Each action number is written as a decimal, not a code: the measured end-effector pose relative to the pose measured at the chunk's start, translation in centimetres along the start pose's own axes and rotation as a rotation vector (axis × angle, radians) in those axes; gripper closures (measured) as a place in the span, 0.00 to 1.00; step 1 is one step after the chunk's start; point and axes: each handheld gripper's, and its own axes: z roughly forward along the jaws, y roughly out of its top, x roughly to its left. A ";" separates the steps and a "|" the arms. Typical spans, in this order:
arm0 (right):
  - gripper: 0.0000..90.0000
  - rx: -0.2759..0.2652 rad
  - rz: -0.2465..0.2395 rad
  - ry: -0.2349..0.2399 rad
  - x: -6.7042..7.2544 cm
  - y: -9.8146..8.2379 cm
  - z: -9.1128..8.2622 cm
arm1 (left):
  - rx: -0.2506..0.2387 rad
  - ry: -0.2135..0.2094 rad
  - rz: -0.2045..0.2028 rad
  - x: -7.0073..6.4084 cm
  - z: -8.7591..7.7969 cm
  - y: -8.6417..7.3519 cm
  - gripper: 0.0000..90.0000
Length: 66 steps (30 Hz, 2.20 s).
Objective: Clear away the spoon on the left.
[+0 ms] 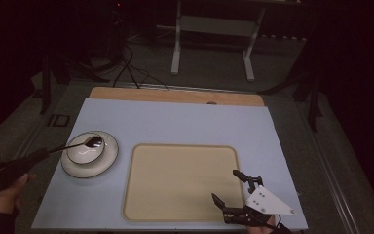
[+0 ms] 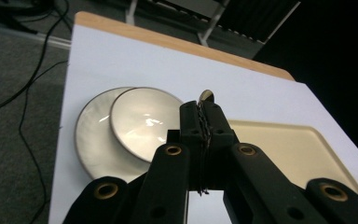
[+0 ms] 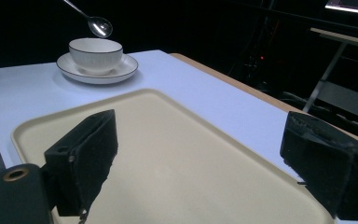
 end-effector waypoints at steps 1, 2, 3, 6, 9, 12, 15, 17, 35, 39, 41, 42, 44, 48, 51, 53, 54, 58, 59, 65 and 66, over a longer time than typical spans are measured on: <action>0.12 0.000 0.000 -0.001 0.0 0.0 0.0 | 0.007 -0.010 0.010 -0.3 0.1 0.2 0.99; 0.12 0.000 0.003 -0.002 0.0 0.0 0.0 | 0.012 -0.018 0.016 -0.5 0.1 0.3 0.99; 0.12 0.001 0.006 -0.001 0.0 0.0 0.0 | 0.017 -0.032 0.024 -0.7 0.3 0.4 0.99; 0.12 0.003 0.009 0.001 -0.1 0.0 0.0 | 0.040 -0.058 0.050 -1.2 0.7 0.7 0.99; 0.12 0.003 0.010 0.001 -0.1 -0.1 0.0 | 0.046 -0.079 0.056 -1.6 1.0 0.8 0.99; 0.12 0.001 0.009 0.000 -0.1 0.0 0.0 | 0.050 -0.108 0.065 -2.2 1.3 1.0 0.99; 0.12 -0.002 0.009 0.001 -0.1 0.0 0.0 | 0.076 -0.138 0.098 -2.9 1.8 1.2 0.99; 0.12 0.001 0.010 0.002 -0.1 -0.1 0.0 | 0.091 -0.158 0.112 -3.2 2.2 1.3 0.99; 0.12 0.005 0.011 0.008 -0.2 -0.1 0.0 | 0.224 -0.292 0.206 -7.4 6.4 1.3 0.99; 0.12 0.005 0.007 0.011 -0.2 -0.1 0.1 | 0.264 -0.317 0.230 -8.1 7.3 1.0 0.99; 0.12 0.007 0.008 0.013 -0.2 -0.1 0.1 | 0.272 -0.324 0.240 -8.3 7.5 1.0 0.99; 0.12 0.007 0.007 0.013 -0.2 -0.1 0.1 | 0.276 -0.331 0.246 -8.4 7.5 1.0 0.99; 0.12 0.007 0.004 0.014 -0.2 -0.1 0.1 | 0.293 -0.347 0.265 -8.7 7.7 1.1 0.99; 0.12 0.014 0.005 0.017 -0.1 -0.1 0.2 | 0.316 -0.362 0.293 -9.5 8.0 1.0 0.99; 0.12 0.013 0.005 0.017 -0.1 -0.1 0.2 | 0.322 -0.366 0.305 -9.9 8.2 1.0 0.99; 0.12 0.013 0.004 0.016 -0.1 -0.1 0.2 | 0.330 -0.372 0.312 -10.2 8.3 1.1 0.99; 0.12 0.013 0.003 0.015 -0.1 -0.1 0.2 | 0.338 -0.381 0.326 -10.4 8.5 1.2 0.99; 0.12 0.012 0.001 0.015 -0.1 -0.1 0.1 | 0.356 -0.385 0.358 -10.9 8.8 1.5 0.99; 0.12 0.012 0.001 0.015 -0.2 -0.1 0.1 | 0.378 -0.397 0.375 -11.1 9.2 1.7 0.99; 0.12 0.011 0.003 0.015 -0.2 -0.1 0.1 | 0.427 -0.420 0.426 -11.8 10.3 1.9 0.99; 0.12 0.011 0.004 0.014 -0.2 -0.1 0.1 | 0.439 -0.431 0.440 -12.0 10.6 1.9 0.99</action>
